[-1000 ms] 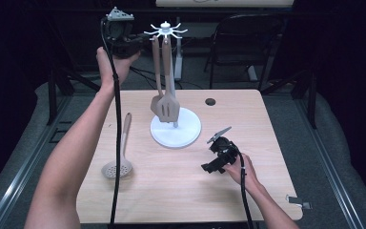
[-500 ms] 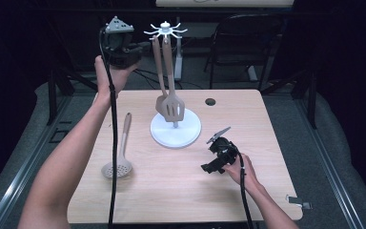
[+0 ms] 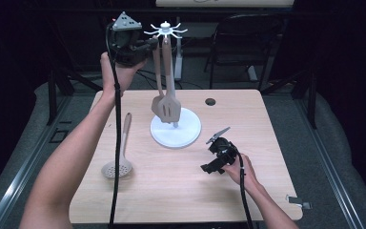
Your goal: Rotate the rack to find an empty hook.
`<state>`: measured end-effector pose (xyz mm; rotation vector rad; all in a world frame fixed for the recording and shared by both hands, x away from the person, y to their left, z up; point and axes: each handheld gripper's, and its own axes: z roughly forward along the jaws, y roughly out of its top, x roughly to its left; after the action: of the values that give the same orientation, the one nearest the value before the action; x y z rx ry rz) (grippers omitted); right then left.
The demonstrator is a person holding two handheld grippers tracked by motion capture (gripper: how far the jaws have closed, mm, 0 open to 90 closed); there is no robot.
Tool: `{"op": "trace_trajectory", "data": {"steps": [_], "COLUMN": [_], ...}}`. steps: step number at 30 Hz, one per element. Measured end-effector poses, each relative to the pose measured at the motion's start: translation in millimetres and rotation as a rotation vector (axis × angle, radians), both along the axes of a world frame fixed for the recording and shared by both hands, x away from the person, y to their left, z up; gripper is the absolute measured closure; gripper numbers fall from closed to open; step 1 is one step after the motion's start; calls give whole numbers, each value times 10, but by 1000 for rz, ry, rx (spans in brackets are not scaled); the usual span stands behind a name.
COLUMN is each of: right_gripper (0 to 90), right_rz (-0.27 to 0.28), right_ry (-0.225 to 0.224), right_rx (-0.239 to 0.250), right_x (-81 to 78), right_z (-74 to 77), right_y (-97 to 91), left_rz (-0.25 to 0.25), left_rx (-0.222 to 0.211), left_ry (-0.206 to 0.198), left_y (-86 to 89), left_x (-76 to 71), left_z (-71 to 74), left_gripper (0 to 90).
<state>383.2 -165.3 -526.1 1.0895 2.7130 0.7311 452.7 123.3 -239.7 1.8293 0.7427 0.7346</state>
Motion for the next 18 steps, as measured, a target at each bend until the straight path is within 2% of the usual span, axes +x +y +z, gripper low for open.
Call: {"op": "trace_trajectory", "data": {"steps": [1,5,18], "right_gripper": [69,69,70], "right_rz": [2,-4,0], "right_ry": [-2,-4,-1], "right_rx": [-13,-10,-2], "right_x": [2,0,1], "right_z": [5,4,-3], "right_y": [-5,-10,0], "left_rz": [4,21,37], "left_rx": [0,-15,-8], "left_ry": [0,2,8], "left_y": [-1,21,50], "left_x": [12,41,77], "left_z": [-1,2,2], "left_gripper": [900,900,900]}}
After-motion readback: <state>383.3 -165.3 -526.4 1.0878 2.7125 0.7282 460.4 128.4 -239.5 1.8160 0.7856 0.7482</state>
